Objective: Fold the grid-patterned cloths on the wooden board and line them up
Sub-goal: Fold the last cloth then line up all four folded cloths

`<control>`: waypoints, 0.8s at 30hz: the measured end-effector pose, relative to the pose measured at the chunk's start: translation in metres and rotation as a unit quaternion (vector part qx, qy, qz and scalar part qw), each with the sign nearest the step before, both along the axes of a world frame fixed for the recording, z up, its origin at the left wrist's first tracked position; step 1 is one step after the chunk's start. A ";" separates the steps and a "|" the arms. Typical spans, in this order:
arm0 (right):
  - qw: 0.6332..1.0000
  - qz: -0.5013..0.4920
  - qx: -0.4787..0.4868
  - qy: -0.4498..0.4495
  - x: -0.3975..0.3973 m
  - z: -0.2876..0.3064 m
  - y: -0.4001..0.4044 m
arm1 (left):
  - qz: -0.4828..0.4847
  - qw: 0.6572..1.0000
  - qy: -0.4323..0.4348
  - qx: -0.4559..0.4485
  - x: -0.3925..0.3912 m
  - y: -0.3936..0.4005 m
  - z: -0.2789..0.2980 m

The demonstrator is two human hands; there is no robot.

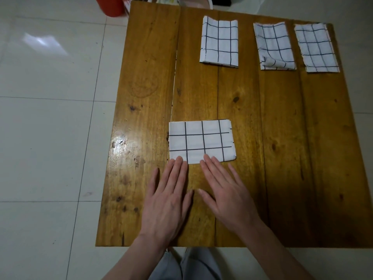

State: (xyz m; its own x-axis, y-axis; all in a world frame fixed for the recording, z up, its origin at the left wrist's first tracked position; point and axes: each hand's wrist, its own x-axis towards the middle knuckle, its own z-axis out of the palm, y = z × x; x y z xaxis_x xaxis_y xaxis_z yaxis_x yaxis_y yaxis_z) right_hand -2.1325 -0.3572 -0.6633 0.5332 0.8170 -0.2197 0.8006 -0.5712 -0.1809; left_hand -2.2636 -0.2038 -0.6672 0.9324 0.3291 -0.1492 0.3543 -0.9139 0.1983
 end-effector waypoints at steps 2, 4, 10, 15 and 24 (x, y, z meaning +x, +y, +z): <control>1.000 -0.009 -0.003 -0.004 0.003 -0.001 -0.006 | 0.003 1.000 0.004 -0.004 0.001 -0.002 0.001; 1.000 -0.027 -0.001 -0.012 0.005 -0.002 -0.012 | 0.006 1.000 0.008 -0.007 0.002 -0.003 0.002; 0.992 -0.112 0.025 -0.053 0.007 -0.006 -0.026 | 0.006 1.000 0.017 -0.015 0.001 -0.003 0.003; 0.988 -0.137 0.042 -0.063 0.003 -0.005 -0.017 | 0.001 1.000 0.023 -0.010 0.002 -0.003 0.003; 0.989 -0.098 0.058 -0.098 0.016 0.009 -0.016 | -0.001 1.000 0.013 -0.014 0.007 0.003 0.012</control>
State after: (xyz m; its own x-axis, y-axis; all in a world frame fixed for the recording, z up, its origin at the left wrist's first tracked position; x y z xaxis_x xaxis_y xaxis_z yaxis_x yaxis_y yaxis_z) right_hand -2.1169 -0.3734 -0.6542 0.7074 0.7068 -0.0086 0.7021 -0.7040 -0.1069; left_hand -2.2565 -0.2012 -0.6554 0.9290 0.3218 -0.1829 0.3573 -0.9089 0.2152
